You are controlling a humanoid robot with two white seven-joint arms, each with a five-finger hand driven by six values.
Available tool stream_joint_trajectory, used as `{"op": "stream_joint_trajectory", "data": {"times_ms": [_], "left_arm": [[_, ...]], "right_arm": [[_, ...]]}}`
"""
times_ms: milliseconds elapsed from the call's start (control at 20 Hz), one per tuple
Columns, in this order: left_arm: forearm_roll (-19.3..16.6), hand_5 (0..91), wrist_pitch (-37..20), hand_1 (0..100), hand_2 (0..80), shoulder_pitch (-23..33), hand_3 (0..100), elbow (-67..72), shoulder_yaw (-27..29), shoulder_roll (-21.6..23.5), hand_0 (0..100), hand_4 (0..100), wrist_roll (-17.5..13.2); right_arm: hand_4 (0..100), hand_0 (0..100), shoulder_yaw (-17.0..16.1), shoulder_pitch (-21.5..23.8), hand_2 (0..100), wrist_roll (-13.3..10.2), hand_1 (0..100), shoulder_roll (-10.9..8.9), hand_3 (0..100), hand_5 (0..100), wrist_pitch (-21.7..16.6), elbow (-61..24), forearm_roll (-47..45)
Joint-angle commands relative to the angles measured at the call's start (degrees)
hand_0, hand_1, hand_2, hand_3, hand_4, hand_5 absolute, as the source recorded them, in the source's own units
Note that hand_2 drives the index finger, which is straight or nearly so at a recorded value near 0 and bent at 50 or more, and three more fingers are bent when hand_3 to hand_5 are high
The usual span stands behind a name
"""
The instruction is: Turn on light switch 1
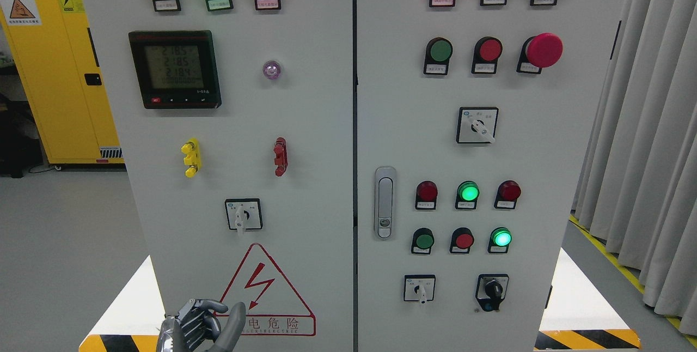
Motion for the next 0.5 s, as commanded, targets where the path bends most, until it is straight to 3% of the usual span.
{"op": "stream_joint_trajectory", "data": {"times_ms": [0,451], "left_arm": [[-2.56,76.9,1.33,74,61.1,-1.65,96,-2.16,-1.52,-2.95,14,87,0.54],[-2.65,78.4,8.98,74,61.3,-7.02,97,-2.07,-1.08,-3.65,13,88,1.94]], "right_arm": [[0,0,0.0,0.09,4,-0.04,50,-0.01,0,0,0.04,0.0,-1.67],[0,0,0.0,0.0,4,0.05,50,-0.01,0,0,0.04,0.0,-1.67]]}}
